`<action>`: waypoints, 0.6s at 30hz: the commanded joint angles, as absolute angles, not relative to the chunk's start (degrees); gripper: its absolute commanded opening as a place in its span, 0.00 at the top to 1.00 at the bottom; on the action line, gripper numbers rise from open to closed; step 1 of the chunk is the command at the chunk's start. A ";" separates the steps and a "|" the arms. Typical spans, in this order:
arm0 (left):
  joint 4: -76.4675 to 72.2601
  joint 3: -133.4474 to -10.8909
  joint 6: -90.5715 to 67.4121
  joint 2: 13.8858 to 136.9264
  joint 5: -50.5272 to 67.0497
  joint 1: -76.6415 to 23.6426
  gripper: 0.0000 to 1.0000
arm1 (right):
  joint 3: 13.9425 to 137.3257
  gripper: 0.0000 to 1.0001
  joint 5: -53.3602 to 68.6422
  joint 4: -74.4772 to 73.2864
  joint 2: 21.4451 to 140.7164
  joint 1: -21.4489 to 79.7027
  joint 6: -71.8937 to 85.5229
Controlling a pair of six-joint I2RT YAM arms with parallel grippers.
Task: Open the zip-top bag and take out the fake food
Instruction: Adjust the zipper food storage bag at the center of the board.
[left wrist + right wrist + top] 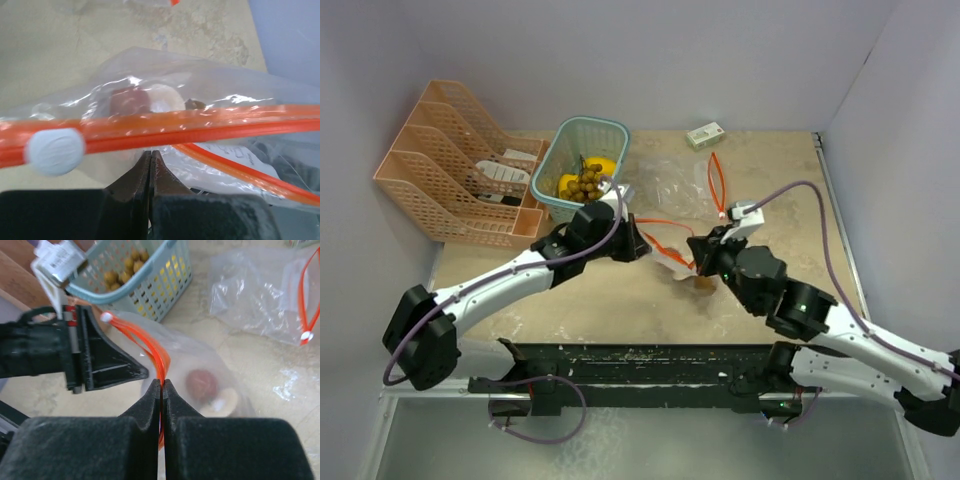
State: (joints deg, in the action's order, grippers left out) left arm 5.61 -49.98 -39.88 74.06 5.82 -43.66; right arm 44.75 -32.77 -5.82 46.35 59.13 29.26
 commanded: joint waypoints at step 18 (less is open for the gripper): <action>0.79 -54.73 -40.22 82.67 10.00 -44.69 1.00 | 43.27 1.00 -27.18 0.25 49.07 59.14 27.93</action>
